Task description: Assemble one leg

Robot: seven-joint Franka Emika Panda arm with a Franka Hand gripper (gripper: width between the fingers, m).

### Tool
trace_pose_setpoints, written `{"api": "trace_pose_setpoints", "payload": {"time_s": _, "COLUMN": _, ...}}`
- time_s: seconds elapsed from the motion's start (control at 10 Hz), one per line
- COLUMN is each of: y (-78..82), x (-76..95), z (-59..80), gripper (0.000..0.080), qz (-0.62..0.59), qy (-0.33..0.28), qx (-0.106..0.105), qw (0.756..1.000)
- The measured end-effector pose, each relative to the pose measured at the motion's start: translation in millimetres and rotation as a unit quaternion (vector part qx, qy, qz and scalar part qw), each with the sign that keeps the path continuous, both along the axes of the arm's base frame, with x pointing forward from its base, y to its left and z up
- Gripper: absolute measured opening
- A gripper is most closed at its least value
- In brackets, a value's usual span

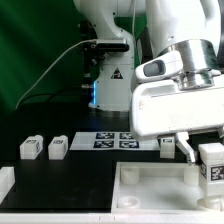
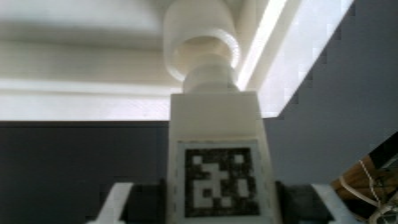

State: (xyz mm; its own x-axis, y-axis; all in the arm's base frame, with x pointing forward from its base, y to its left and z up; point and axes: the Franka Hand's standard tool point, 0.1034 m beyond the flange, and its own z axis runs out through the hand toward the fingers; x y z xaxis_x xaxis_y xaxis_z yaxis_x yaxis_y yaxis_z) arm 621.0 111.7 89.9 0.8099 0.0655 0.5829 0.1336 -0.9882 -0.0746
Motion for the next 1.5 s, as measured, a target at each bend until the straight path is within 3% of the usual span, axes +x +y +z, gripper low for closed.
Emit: {"api": "trace_pose_setpoints", "payload": {"time_s": 1.5, "y": -3.8, "x": -1.3, "z": -0.1, "gripper": 0.0291, "qz": 0.015, "qy": 0.0, "qx": -0.013, "qw": 1.0}}
